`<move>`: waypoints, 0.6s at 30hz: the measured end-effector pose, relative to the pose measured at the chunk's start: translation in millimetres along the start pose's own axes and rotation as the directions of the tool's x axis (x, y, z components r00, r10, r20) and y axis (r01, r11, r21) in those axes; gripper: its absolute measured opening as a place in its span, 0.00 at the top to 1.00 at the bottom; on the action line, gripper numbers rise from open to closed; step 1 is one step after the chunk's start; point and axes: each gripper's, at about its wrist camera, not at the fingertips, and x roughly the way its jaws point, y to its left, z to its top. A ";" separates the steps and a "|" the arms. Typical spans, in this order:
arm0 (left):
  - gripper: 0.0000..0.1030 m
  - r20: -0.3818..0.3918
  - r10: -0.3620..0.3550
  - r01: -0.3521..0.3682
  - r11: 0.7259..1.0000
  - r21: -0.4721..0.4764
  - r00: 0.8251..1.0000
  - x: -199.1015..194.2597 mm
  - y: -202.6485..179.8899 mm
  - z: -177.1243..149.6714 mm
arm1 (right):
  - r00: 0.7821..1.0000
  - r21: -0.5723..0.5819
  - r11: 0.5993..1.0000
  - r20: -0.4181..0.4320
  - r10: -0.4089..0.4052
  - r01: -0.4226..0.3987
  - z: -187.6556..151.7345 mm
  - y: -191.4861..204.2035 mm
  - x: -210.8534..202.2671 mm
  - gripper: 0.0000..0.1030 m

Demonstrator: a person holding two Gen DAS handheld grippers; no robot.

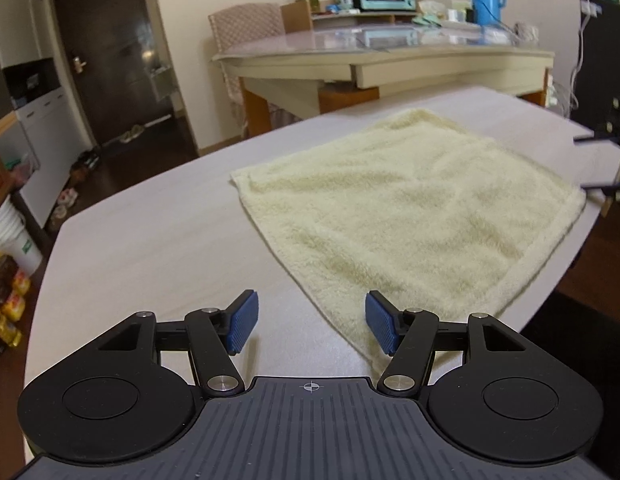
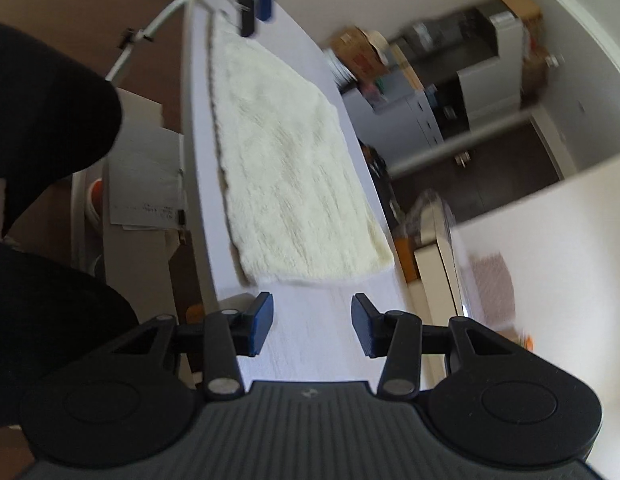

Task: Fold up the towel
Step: 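Move the open right tool over a corner of the flat towel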

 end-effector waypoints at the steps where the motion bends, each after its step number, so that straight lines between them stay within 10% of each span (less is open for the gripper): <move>1: 0.34 0.002 -0.001 0.001 1.000 -0.003 1.000 0.8 0.5 0.9 | 1.000 -0.029 1.000 0.011 -0.002 0.002 1.1 2.7 0.6 0.54; 18: 0.32 -0.004 -0.018 0.018 1.000 -0.011 1.000 19.0 -0.2 11.3 | 0.992 0.148 0.985 0.105 0.076 -0.091 14.6 -17.7 6.5 0.43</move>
